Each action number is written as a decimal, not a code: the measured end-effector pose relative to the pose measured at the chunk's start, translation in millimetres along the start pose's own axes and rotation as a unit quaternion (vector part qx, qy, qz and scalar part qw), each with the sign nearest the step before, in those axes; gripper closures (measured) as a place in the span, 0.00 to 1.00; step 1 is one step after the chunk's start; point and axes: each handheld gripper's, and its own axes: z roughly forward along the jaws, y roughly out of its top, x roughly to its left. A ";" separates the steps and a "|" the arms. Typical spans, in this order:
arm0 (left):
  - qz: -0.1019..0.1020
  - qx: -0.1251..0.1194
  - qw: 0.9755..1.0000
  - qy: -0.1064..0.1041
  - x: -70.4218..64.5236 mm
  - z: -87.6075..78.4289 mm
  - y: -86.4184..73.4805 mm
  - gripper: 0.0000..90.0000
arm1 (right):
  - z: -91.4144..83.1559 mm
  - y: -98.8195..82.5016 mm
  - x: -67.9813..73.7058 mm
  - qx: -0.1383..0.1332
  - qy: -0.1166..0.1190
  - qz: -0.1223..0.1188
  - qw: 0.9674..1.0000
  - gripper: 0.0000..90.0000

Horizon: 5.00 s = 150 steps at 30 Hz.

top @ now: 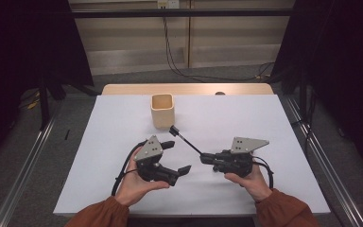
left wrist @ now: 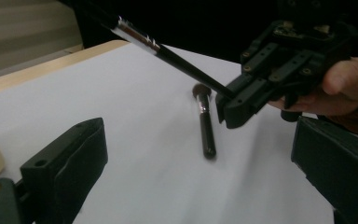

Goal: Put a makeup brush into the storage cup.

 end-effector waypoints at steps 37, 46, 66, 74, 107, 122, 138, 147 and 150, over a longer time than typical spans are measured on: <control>-0.084 -0.040 0.996 -0.002 9.1 15.2 17.3 0.76 | 5.1 -6.8 0.6 0.016 0.006 -0.005 1.000 0.96; -0.095 -0.043 0.994 -0.020 5.2 13.0 20.9 0.85 | 9.0 -8.8 3.0 0.019 0.014 -0.004 1.000 0.96; -0.109 -0.045 0.992 -0.043 1.8 11.4 23.2 0.94 | 17.3 -9.7 6.0 0.027 0.007 -0.008 1.000 0.92; -0.096 -0.044 0.994 -0.038 -2.4 9.7 24.6 0.95 | 15.8 -10.7 5.5 0.023 0.004 0.000 1.000 0.85; -0.102 -0.033 0.994 -0.034 9.3 -1.3 23.3 0.95 | 0.8 -4.2 -2.0 -0.024 -0.029 0.048 0.998 0.13; -0.098 -0.014 0.995 -0.025 14.4 -13.9 18.6 0.95 | -16.7 -5.1 0.3 -0.028 -0.061 0.034 0.997 0.08; -0.090 0.012 0.996 0.004 29.9 -42.1 21.3 0.95 | -35.7 -16.0 -1.7 -0.054 -0.133 0.027 0.989 0.03; -0.089 0.016 0.996 0.018 40.2 -56.2 23.6 0.95 | -51.5 -25.2 1.1 -0.059 -0.153 0.029 0.986 0.02; -0.088 0.019 0.996 0.020 43.8 -59.4 25.2 0.95 | -57.6 -28.8 0.7 -0.052 -0.163 0.032 0.985 0.02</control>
